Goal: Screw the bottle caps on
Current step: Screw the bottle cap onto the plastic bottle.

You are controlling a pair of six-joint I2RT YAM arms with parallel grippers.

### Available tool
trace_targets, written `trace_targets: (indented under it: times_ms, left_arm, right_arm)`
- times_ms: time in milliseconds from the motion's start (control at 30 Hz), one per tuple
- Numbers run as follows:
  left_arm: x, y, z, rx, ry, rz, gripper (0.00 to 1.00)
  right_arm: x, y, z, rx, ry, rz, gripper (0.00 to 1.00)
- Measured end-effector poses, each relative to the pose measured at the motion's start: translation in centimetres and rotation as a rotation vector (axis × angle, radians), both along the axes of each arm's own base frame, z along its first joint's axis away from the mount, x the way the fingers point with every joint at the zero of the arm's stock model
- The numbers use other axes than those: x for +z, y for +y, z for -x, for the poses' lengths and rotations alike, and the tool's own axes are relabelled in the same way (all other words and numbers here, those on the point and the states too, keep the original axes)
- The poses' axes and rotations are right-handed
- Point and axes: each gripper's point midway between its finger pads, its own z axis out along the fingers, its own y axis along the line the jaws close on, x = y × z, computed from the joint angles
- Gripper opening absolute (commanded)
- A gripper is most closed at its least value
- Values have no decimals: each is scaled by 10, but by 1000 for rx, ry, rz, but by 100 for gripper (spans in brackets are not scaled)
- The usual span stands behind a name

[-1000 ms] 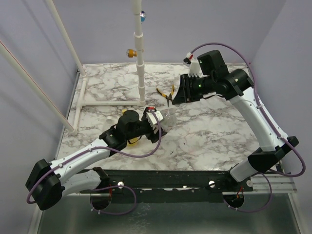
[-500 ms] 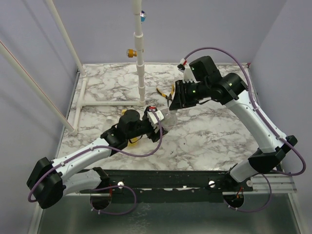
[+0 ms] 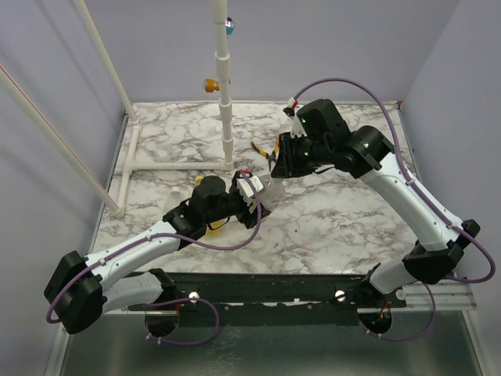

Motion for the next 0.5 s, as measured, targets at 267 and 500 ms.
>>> trace_targets:
  times_ms: [267,500]
  left_arm:
    - [5,-3,1,19,46,49,0]
    - [5,-4,2,26,67,62,0]
  right_arm:
    - [6,2,-5,-29,-63,-38,15]
    - [6,4,-8,-31,-72,-44,17]
